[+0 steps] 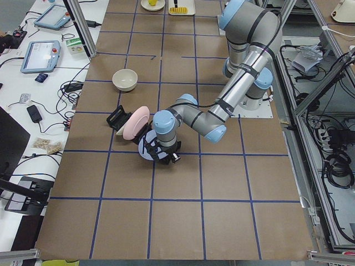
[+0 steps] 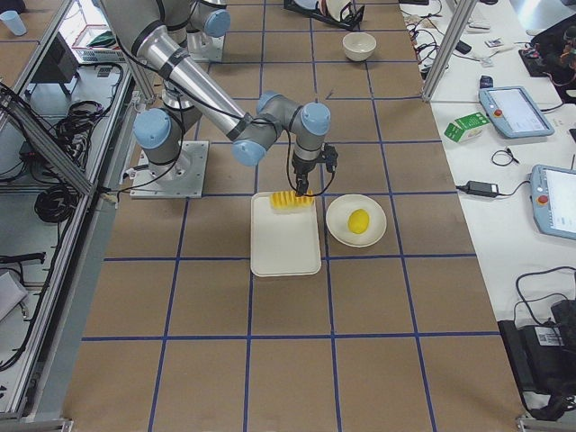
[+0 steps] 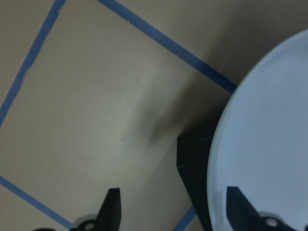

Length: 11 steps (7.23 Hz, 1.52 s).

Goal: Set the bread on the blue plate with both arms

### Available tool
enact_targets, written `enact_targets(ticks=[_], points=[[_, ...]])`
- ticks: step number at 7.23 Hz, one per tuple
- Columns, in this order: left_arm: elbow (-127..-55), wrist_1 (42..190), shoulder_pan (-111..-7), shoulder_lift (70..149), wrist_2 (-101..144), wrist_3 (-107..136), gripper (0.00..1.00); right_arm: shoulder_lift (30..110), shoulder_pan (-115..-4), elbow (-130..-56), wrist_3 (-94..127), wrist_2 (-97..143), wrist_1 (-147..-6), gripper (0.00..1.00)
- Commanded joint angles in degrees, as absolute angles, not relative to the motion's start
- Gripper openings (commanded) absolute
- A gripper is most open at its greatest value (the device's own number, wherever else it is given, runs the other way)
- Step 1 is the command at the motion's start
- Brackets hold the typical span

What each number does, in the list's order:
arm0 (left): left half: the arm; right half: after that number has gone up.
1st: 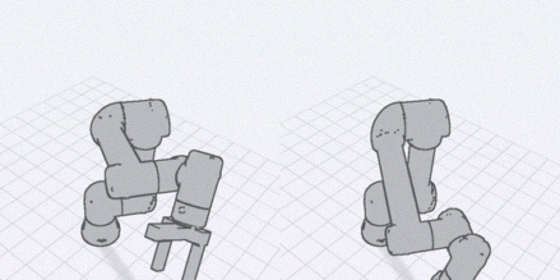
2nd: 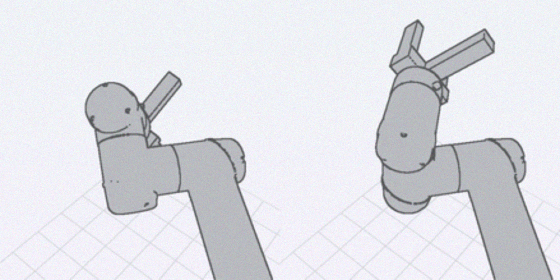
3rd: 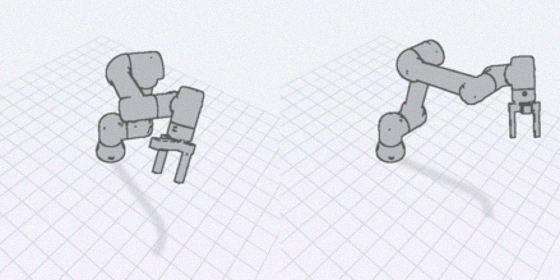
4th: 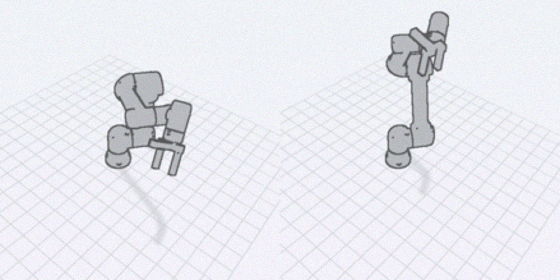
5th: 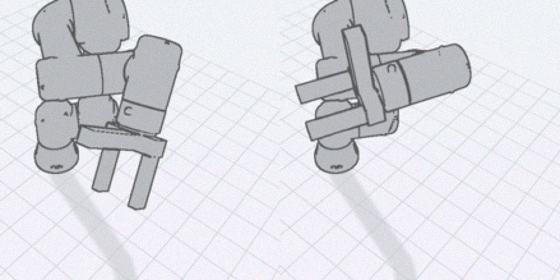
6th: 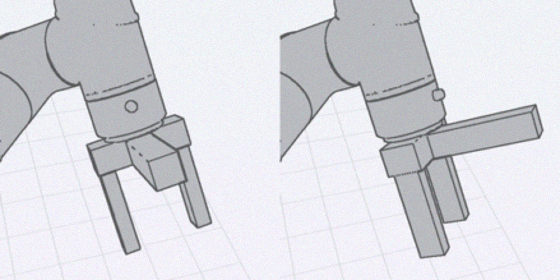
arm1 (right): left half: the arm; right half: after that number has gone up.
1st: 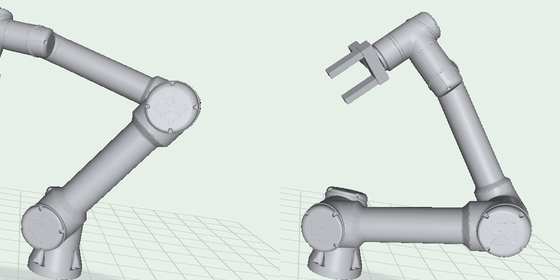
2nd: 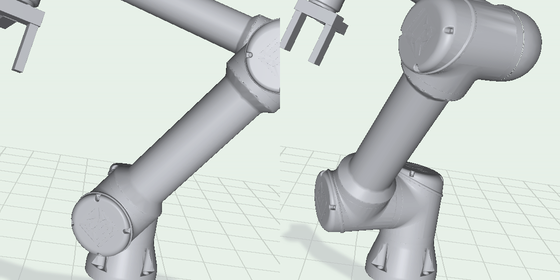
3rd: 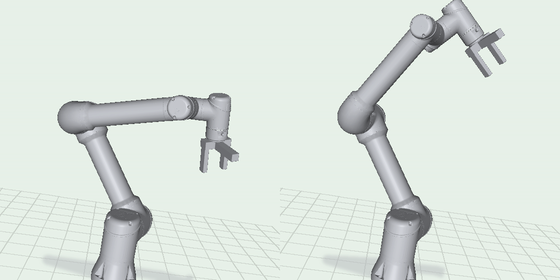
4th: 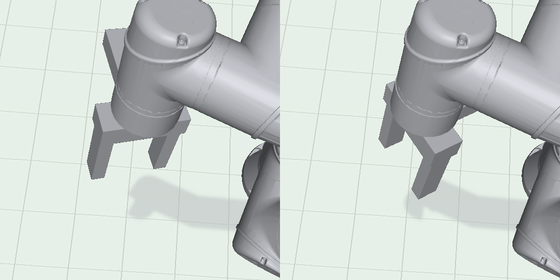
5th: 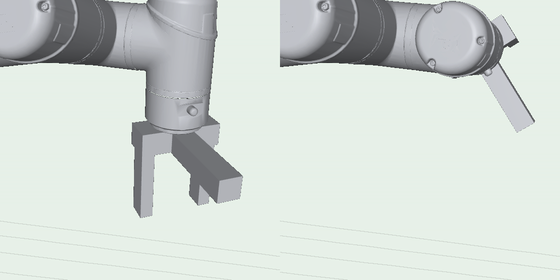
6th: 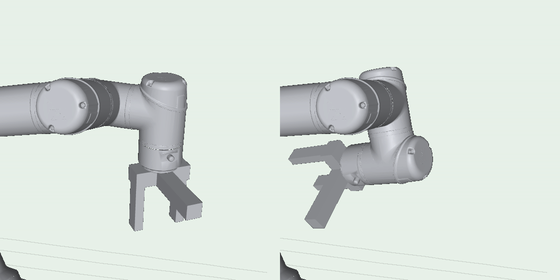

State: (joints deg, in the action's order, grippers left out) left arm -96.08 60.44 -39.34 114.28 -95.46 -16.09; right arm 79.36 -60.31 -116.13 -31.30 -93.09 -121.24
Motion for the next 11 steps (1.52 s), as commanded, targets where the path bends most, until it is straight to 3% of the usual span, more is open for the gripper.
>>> enact_targets(ticks=[1, 4, 5, 6, 9, 11], points=[[-96.1, 61.0, -39.4, 114.3, -93.7, -16.1, 0.26, 77.4, -60.0, -116.4, -31.9, -93.1, -123.7, 1.00], [-96.1, 62.1, -39.4, 113.8, -91.9, -16.2, 0.19, 75.5, -59.1, -116.4, -31.9, -93.2, -124.3, 1.00], [-96.1, 62.9, -39.7, 113.2, -92.0, -16.2, 0.04, 75.2, -58.4, -116.4, -31.9, -93.1, -124.5, 1.00], [-96.0, 64.4, -39.9, 112.6, -92.1, -16.2, 0.00, 75.1, -58.4, -116.4, -31.9, -93.1, -124.5, 1.00], [-95.5, 66.2, -39.9, 112.2, -92.2, -16.2, 0.00, 74.4, -58.4, -116.4, -31.6, -92.7, -124.4, 0.84], [-93.9, 70.5, -40.1, 110.2, -92.7, -16.6, 0.00, 74.4, -58.4, -116.5, -31.1, -92.6, -124.4, 0.58]])
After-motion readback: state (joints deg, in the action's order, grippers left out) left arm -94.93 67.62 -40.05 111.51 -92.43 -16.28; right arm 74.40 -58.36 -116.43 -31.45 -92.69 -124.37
